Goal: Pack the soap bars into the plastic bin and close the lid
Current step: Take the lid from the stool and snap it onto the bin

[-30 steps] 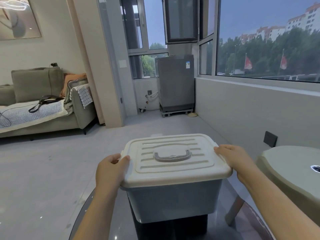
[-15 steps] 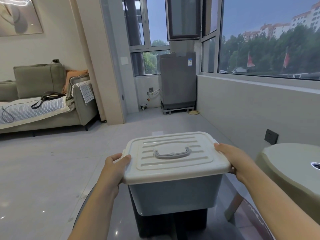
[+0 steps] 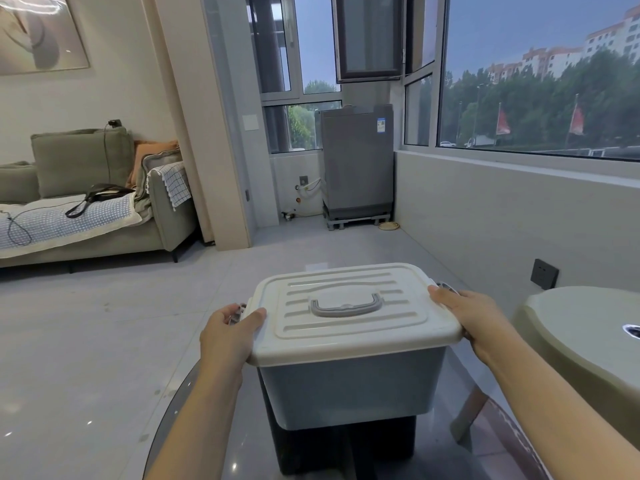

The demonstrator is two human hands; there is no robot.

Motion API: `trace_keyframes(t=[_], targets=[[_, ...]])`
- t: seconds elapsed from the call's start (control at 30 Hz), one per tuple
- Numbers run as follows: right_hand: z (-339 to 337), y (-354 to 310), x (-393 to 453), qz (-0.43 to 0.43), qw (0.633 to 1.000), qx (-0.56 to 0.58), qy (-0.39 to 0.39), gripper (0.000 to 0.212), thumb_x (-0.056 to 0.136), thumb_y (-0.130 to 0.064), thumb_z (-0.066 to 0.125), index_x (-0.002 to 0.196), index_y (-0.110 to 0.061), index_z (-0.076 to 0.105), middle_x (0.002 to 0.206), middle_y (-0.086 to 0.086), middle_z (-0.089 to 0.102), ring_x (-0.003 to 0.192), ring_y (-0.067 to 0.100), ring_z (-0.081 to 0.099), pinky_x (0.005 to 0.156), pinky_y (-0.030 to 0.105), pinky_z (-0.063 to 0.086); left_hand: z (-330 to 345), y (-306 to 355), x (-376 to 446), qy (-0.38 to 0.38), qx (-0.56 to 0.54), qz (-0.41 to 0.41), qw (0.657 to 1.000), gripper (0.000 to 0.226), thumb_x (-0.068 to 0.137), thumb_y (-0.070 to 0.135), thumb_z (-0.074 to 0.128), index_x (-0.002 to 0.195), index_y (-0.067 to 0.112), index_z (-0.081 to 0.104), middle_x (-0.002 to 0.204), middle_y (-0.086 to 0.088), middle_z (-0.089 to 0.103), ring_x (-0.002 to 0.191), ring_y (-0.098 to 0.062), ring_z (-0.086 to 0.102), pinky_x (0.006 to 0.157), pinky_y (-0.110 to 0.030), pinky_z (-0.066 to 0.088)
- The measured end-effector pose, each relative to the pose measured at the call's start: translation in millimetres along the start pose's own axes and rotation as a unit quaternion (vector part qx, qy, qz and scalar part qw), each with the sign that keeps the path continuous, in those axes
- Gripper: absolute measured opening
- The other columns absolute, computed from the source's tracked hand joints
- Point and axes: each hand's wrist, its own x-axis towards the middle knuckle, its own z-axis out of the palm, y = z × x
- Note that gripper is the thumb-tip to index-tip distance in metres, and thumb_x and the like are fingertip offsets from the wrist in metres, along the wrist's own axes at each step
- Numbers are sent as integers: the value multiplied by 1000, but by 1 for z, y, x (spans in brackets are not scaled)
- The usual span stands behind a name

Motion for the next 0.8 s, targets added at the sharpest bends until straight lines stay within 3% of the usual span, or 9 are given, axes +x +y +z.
trace_keyframes(t=[0.07,0.13,0.2,0.27,0.43,0.57,0.73,0.8], targets=[[0,-1,-1,-20,1000,-14,3,34,81,-27,66,96,4,65,84,13,67,72,26,56,68,34,42,2,1,-2,4,-25,4,1000,66,80,15,72,138,10,42,141,-9,47,106,-24,53,64,-30,46],[1,-1,-1,-39,999,-24,2,31,82,-25,66,95,3,66,84,16,67,70,24,54,69,33,40,2,1,-4,5,-34,-4,999,68,80,12,71,140,8,39,139,-8,49,103,-22,52,63,-27,44],[-1,-1,-2,-50,998,-32,-8,29,83,-24,64,94,3,66,98,21,68,72,24,54,69,33,39,2,2,-2,-23,-39,-31,999,48,82,10,67,128,5,53,118,-9,63,93,-25,60,66,-31,48],[-3,-2,-2,-53,997,-47,-29,23,84,-23,63,92,-2,68,97,19,69,73,24,57,71,34,42,1,4,-1,-53,-45,-65,995,29,85,11,63,112,1,60,97,-11,67,81,-27,63,70,-36,50],[-5,-1,0,-60,995,-57,-49,8,85,-19,59,82,-18,67,91,11,70,77,25,62,73,37,47,1,4,3,-59,-36,-58,996,10,86,11,61,94,6,62,104,-18,67,87,-32,63,81,-44,51],[-3,-1,0,-71,996,-47,-40,15,87,-16,58,94,-9,69,86,8,69,75,25,61,72,37,46,1,4,5,-55,-25,-39,997,2,86,10,60,87,9,62,101,-18,67,84,-31,62,72,-41,49],[3,-2,-2,-85,995,-56,-23,20,89,-15,52,97,-24,68,92,8,69,86,32,60,73,36,43,1,5,3,-46,11,1,999,12,86,9,58,74,8,60,87,-13,64,73,-27,55,63,-34,41],[5,-1,-3,-85,995,-47,-25,26,91,-16,50,111,-23,65,87,1,67,86,29,59,74,37,44,2,4,3,-42,26,22,999,10,85,9,56,75,10,56,81,-11,56,72,-24,48,64,-33,35]])
